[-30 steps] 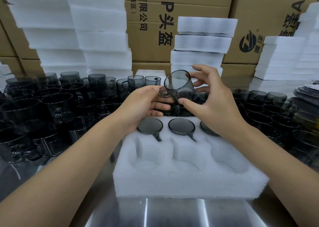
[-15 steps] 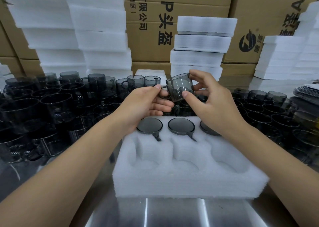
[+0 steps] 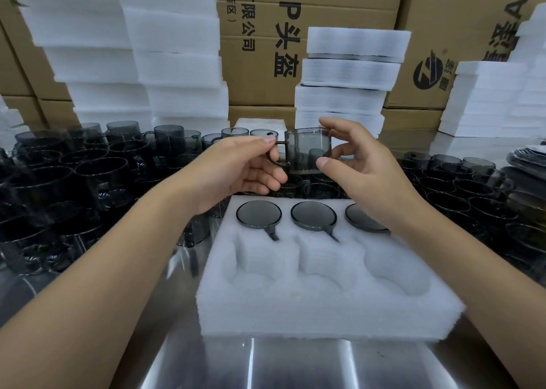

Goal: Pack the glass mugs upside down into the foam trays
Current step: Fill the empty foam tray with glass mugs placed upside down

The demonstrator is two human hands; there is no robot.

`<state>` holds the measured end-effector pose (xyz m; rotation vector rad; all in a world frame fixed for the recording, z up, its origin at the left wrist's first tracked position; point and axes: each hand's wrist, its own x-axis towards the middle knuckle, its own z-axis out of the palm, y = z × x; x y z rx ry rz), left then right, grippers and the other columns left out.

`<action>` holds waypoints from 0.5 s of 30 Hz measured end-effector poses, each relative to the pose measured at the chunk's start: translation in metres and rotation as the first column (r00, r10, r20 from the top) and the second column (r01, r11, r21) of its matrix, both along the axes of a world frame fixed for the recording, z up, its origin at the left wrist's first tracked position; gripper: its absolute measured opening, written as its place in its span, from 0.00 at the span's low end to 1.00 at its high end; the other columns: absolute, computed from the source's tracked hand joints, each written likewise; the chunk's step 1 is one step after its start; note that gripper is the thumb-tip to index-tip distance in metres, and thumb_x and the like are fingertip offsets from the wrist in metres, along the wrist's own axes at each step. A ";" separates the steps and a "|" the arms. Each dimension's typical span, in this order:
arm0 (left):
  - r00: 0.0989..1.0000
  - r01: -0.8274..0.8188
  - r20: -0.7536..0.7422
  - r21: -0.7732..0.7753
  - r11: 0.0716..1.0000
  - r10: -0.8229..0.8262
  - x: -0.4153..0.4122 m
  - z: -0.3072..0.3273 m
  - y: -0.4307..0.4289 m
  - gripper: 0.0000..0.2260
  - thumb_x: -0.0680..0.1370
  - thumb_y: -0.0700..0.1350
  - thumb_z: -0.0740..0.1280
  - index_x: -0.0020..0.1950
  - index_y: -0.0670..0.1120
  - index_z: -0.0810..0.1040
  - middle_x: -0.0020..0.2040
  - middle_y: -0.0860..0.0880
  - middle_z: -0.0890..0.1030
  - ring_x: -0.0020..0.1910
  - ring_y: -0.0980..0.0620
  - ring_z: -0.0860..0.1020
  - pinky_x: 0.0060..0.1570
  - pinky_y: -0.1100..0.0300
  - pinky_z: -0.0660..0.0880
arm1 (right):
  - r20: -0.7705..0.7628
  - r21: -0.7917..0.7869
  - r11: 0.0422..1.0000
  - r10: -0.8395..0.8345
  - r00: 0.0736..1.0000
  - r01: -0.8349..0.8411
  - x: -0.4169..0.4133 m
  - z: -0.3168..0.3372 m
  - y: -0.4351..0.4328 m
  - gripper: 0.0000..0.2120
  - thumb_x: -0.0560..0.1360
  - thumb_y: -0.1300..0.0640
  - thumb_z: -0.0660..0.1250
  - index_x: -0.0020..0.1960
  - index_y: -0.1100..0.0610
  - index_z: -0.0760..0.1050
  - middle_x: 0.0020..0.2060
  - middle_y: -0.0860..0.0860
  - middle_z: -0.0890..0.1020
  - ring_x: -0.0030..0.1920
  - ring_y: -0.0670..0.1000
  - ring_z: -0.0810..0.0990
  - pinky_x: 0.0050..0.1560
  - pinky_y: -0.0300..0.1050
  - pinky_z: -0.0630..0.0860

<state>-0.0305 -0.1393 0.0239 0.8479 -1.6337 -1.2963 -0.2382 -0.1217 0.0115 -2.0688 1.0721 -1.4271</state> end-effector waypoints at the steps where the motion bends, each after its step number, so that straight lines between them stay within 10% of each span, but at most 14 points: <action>1: 0.999 0.037 0.004 -0.001 0.999 -0.037 0.003 0.002 0.001 0.11 0.75 0.52 0.63 0.37 0.48 0.75 0.33 0.46 0.82 0.30 0.53 0.79 0.33 0.64 0.77 | 0.022 0.014 0.999 0.030 0.999 -0.030 0.000 0.002 0.001 0.20 0.73 0.53 0.68 0.60 0.37 0.70 0.57 0.40 0.76 0.46 0.46 0.76 0.54 0.42 0.77; 8: 0.975 0.219 -0.004 0.140 0.966 -0.221 0.024 0.010 0.003 0.13 0.75 0.50 0.58 0.33 0.49 0.71 0.30 0.49 0.72 0.31 0.52 0.70 0.35 0.61 0.75 | 0.088 0.172 0.866 0.462 0.883 -0.470 -0.010 0.012 0.006 0.20 0.71 0.62 0.65 0.59 0.45 0.76 0.55 0.47 0.80 0.39 0.46 0.76 0.43 0.40 0.75; 15: 0.932 0.297 0.147 0.210 0.932 -0.330 0.035 0.013 0.008 0.10 0.75 0.46 0.60 0.38 0.46 0.78 0.36 0.46 0.75 0.34 0.51 0.73 0.39 0.59 0.76 | 0.038 0.166 0.821 0.548 0.836 -0.546 -0.002 0.016 0.021 0.11 0.68 0.58 0.73 0.49 0.46 0.79 0.47 0.48 0.83 0.42 0.47 0.78 0.48 0.38 0.76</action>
